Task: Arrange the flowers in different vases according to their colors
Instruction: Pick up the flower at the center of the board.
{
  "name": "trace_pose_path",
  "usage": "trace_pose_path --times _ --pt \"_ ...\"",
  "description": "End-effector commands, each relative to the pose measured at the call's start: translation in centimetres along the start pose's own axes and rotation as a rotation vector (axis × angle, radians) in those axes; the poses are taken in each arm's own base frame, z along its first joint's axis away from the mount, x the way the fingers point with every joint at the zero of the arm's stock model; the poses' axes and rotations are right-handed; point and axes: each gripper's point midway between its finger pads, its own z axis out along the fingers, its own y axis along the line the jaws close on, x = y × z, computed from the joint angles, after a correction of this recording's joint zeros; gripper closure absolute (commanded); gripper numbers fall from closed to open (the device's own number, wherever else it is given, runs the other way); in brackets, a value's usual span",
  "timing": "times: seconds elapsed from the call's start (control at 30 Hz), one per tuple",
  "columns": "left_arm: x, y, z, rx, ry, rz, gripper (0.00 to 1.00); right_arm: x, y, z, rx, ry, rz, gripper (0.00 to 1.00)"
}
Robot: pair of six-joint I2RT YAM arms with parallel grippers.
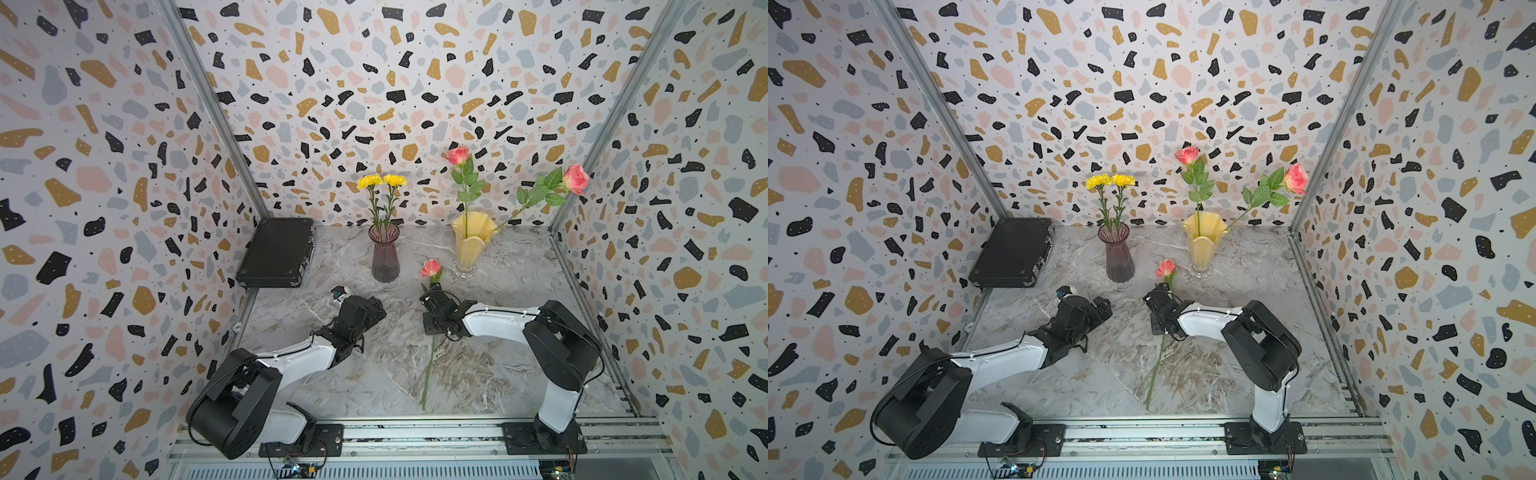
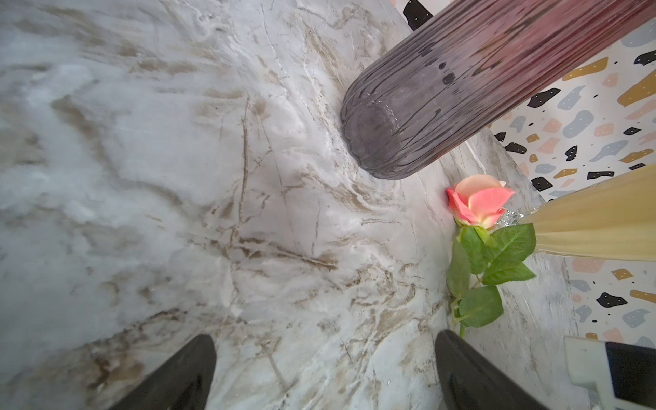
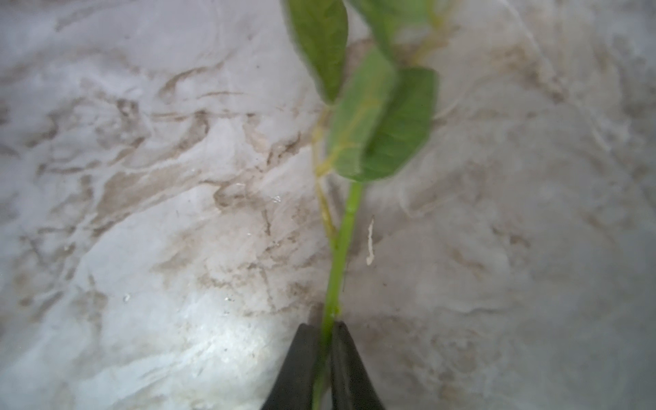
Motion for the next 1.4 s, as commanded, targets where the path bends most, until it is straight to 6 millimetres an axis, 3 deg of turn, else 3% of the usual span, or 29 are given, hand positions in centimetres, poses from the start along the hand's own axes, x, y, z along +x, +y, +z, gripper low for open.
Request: trace_pose_path --times 0.0,0.23,0.47,0.63,0.87,1.07,1.23,1.37 --pt "-0.3 -0.7 -0.1 0.047 -0.013 -0.005 0.01 0.6 0.0 0.0 0.010 0.040 -0.007 1.00" --pt "-0.5 -1.4 -0.4 0.077 -0.016 0.010 0.01 0.2 0.5 -1.0 -0.035 0.011 -0.002 1.00" --pt "-0.4 -1.8 0.2 0.092 -0.021 0.041 0.00 -2.2 2.4 -5.3 -0.227 -0.184 -0.036 1.00" --pt "1.6 -5.8 0.3 0.260 0.024 0.139 0.01 -3.6 2.3 -8.8 -0.316 -0.363 -0.028 1.00" --pt "5.1 -9.5 0.1 0.312 0.100 0.289 0.01 -4.6 -0.7 -11.6 -0.236 -0.534 -0.008 1.00" --pt "5.9 -9.6 0.5 0.308 0.128 0.299 0.00 -5.2 -2.4 -13.8 -0.197 -0.652 0.008 1.00" --pt "4.3 -7.3 1.1 0.133 0.079 0.342 0.01 -5.6 -2.7 -15.4 -0.203 -0.723 -0.013 1.00" --pt "3.3 -6.8 0.6 0.072 0.088 0.319 0.01 -6.4 -2.7 -17.2 -0.226 -0.779 -0.007 1.00"
